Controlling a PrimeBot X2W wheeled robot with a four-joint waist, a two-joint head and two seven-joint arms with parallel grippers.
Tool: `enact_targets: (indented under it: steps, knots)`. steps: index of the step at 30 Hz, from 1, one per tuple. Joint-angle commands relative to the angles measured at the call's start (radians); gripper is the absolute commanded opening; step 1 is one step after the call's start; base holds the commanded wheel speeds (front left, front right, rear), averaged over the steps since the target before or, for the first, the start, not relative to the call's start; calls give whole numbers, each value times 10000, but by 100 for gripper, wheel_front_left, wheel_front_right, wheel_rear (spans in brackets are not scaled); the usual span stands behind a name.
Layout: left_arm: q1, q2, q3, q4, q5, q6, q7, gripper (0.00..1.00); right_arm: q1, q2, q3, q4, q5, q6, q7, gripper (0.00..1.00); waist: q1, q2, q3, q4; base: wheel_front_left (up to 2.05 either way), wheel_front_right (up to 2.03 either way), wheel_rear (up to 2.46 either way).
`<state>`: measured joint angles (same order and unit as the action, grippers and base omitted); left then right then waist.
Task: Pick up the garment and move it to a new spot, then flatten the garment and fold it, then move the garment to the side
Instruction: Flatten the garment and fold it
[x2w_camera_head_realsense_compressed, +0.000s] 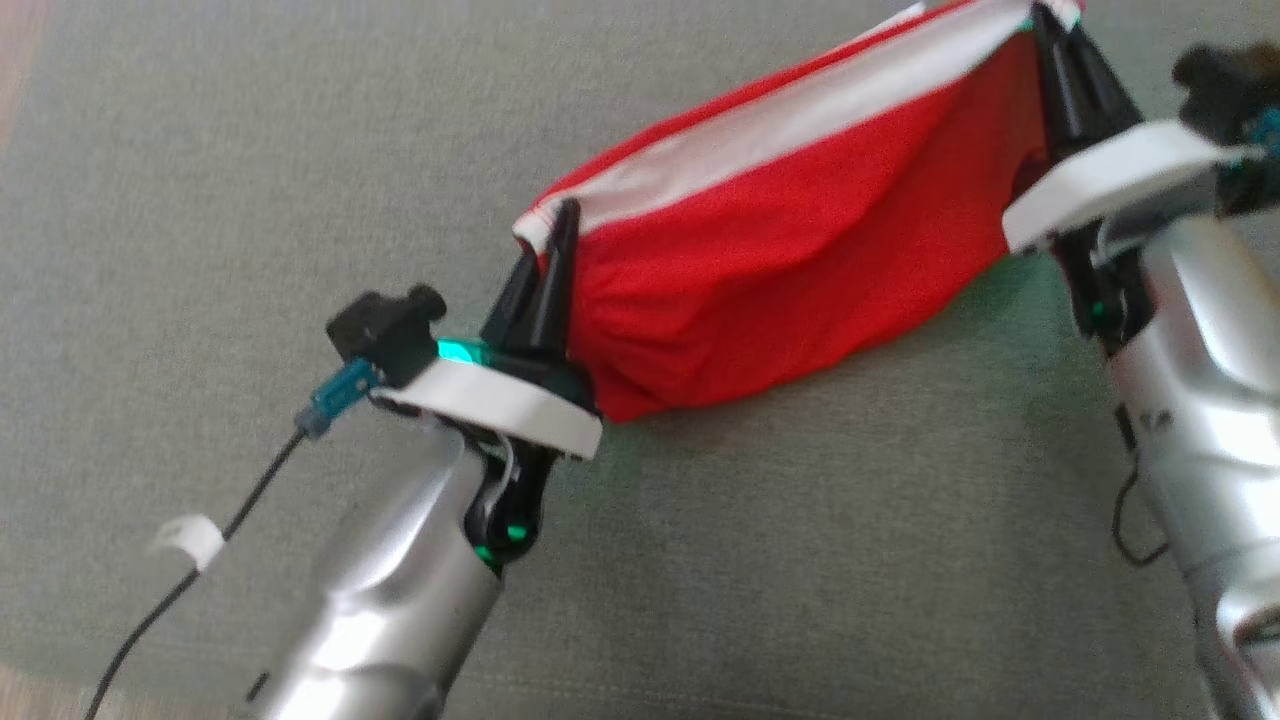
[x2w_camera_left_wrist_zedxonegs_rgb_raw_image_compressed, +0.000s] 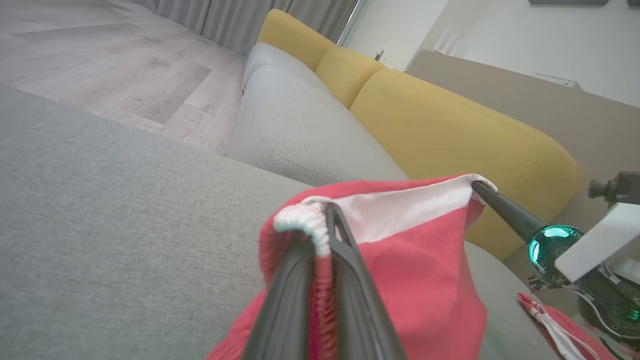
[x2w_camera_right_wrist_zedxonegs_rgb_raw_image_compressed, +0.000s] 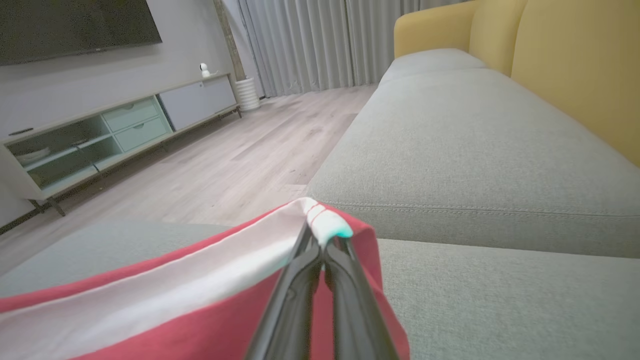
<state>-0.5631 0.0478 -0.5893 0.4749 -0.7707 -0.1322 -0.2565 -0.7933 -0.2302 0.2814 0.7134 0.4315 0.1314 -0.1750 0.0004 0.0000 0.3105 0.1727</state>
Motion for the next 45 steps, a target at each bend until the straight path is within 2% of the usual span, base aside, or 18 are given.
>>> enact_targets:
  steps: [1,5,6,7,8,9,10,11,21,26,30,36,37,38,39,45]
  knots:
    - [-681,42,389,-65,14,16,-53,0,-705,115,212,285,-233,-7,-23,0,-4,0,658,379,0,0,0]
    - [-1158,29,109,147,-192,16,-53,0,-1589,250,340,1303,-571,-7,-282,0,-4,0,1016,498,0,0,0]
    - [-1238,28,76,211,-264,16,-53,0,-1765,298,347,1546,-662,-7,-362,12,-4,0,1076,504,0,0,0]
    - [-1312,28,60,274,-279,16,-53,3,-1916,356,360,1786,-750,-7,-425,63,-4,0,1142,513,0,0,0]
    - [-1359,27,41,308,-326,16,-53,34,-2052,419,362,2002,-828,-7,-493,100,-4,0,1195,514,0,0,0]
    - [-1363,27,18,386,-380,16,-53,81,-2158,476,347,2189,-908,-7,-576,100,-4,0,1216,519,0,0,0]
    - [-1363,27,18,386,-380,16,-53,81,-2158,476,347,2189,-908,-7,-576,100,-4,0,1216,519,0,0,0]
    - [-1364,26,13,488,-362,16,-53,100,-2236,523,342,2372,-1001,-7,-641,100,-4,0,1230,525,0,0,0]
    - [-524,25,883,1112,424,16,-53,100,-2150,396,-170,3266,-2223,-7,-862,100,-4,0,1068,527,0,0,0]
    - [-49,25,538,1243,243,16,-53,100,-1729,342,-491,3627,-2628,-7,-865,100,-4,0,979,571,0,0,0]
    - [110,25,831,1210,549,23,-53,100,-1653,362,-723,4280,-2940,-7,-856,100,-4,0,953,643,0,0,0]
    - [504,24,1309,934,1047,149,-53,100,-1610,575,-962,5234,-3043,-7,-96,100,-4,0,861,780,0,0,0]
    - [568,24,1382,863,1138,189,-53,100,-1564,620,-1018,5323,-2986,-7,56,95,-4,0,829,803,0,0,0]
    - [643,24,1452,810,1227,239,-53,100,-1496,698,-1034,5382,-2912,-7,169,40,-4,0,783,822,0,0,0]
    - [724,24,1522,769,1315,296,-53,100,-1419,765,-1055,5432,-2815,-7,280,0,-4,0,732,827,0,0,0]
    - [1302,24,2178,464,2272,755,-53,100,-977,858,-1262,5353,-2118,-7,-345,0,-4,0,138,588,0,0,0]
